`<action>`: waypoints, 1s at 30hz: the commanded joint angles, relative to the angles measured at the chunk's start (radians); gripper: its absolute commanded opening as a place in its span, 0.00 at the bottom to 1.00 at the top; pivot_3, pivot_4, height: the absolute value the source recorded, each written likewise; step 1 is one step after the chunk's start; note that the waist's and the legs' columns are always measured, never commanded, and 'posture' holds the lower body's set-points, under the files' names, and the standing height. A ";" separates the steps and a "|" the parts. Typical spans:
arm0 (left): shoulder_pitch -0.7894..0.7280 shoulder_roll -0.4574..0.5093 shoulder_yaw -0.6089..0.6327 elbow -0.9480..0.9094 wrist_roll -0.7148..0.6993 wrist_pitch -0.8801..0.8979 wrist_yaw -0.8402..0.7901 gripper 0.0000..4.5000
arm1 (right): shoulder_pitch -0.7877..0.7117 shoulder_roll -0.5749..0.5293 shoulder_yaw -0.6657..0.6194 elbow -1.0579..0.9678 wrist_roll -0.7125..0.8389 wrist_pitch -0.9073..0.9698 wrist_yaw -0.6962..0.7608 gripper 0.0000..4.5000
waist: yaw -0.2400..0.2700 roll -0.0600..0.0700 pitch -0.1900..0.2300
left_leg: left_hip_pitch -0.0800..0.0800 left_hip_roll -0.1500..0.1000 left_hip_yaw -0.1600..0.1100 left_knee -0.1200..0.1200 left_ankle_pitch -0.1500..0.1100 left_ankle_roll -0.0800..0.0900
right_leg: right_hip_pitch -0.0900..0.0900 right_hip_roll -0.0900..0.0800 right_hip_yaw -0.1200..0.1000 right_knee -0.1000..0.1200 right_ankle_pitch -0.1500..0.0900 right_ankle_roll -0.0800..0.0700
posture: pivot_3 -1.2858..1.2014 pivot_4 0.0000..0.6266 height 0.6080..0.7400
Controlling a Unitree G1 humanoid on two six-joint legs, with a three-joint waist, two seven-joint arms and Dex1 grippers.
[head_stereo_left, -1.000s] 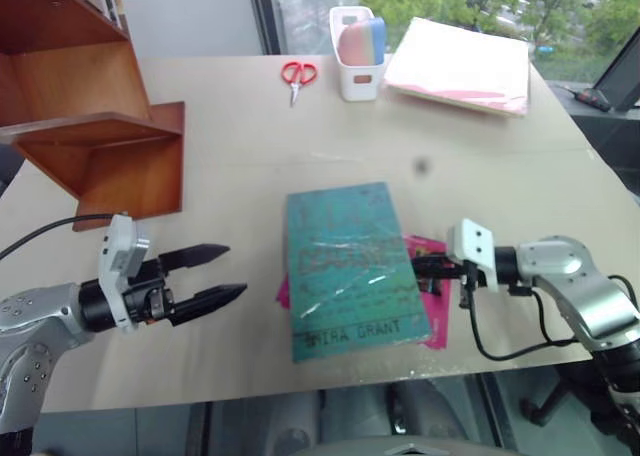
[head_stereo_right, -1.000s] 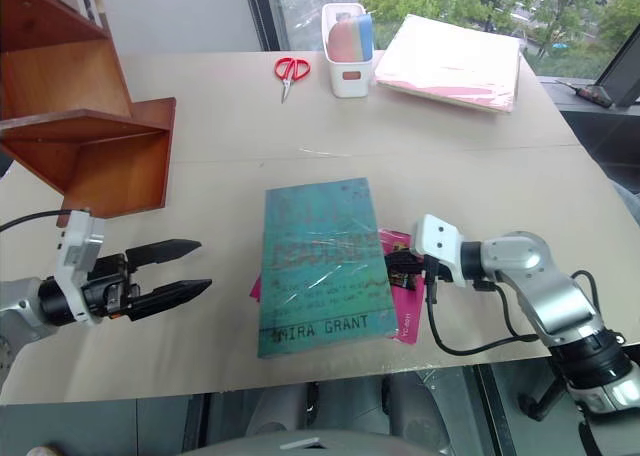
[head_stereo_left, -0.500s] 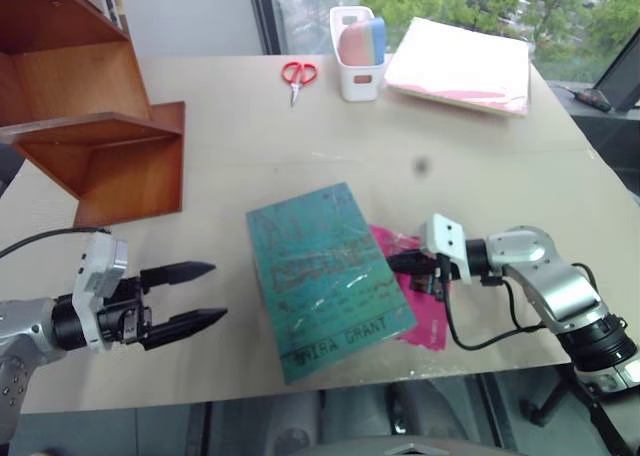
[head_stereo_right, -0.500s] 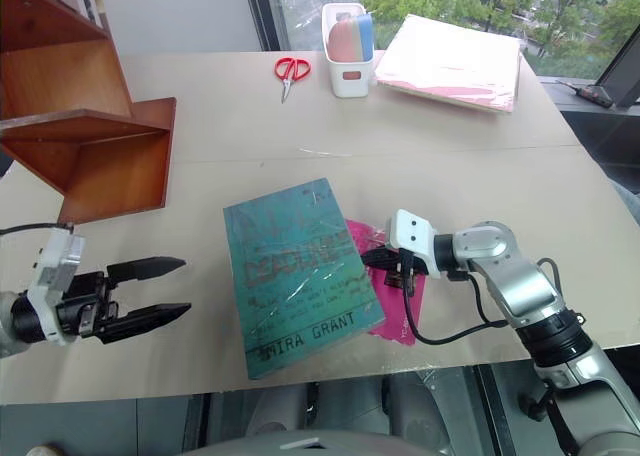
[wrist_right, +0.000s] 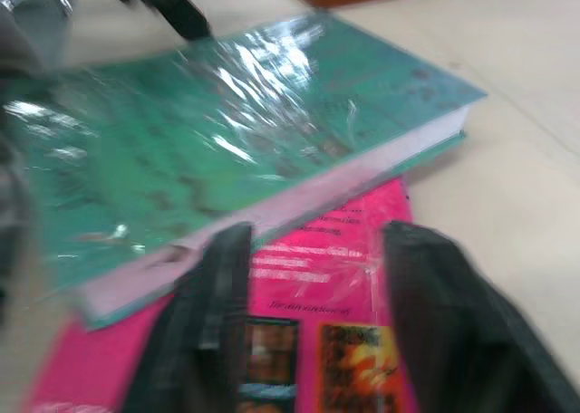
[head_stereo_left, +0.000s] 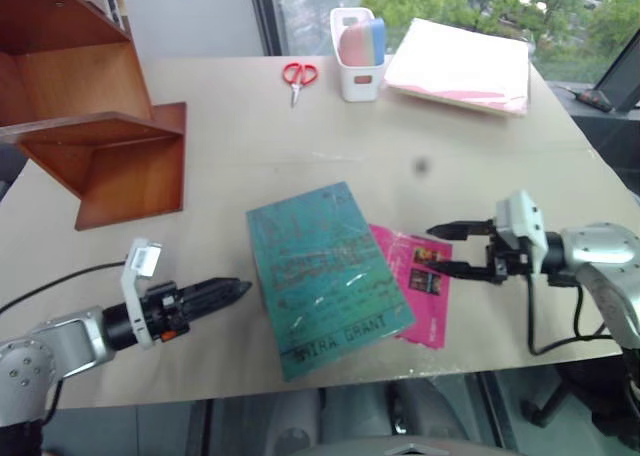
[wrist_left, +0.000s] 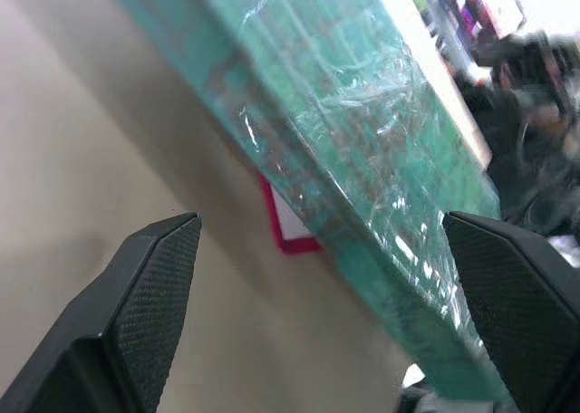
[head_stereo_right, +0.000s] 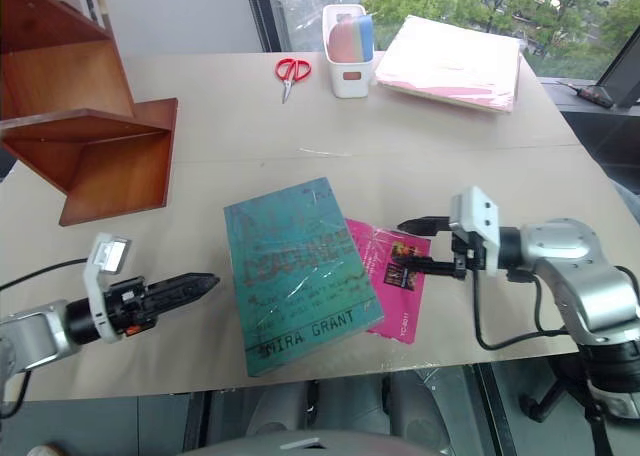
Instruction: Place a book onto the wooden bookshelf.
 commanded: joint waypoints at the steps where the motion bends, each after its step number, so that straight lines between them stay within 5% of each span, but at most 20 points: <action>1: -0.066 -0.010 -0.016 0.069 -0.051 0.079 0.046 1.00 | 0.004 -0.031 -0.078 -0.113 0.120 0.015 0.043 0.87 | -0.003 0.000 0.000 | 0.000 0.000 0.000 0.000 0.000 0.000 | 0.000 0.000 0.000 0.000 0.000 0.000 | 0.52 0.24 1.00; 23: -0.243 -0.195 -0.104 0.273 -0.099 0.256 0.146 1.00 | -0.034 -0.008 -0.006 -0.134 0.040 -0.130 0.055 0.87 | 0.003 0.001 0.000 | -0.001 -0.002 -0.002 0.005 0.000 0.000 | 0.002 -0.001 -0.001 0.001 0.000 0.000 | 0.52 0.24 1.00; 30: -0.263 -0.220 -0.120 0.303 -0.088 0.266 0.151 0.39 | -0.028 -0.005 -0.001 -0.131 0.030 -0.140 0.050 0.89 | 0.004 0.001 -0.001 | -0.001 -0.002 -0.002 0.005 0.000 0.000 | 0.002 -0.001 -0.001 0.001 0.000 0.000 | 0.52 0.24 1.00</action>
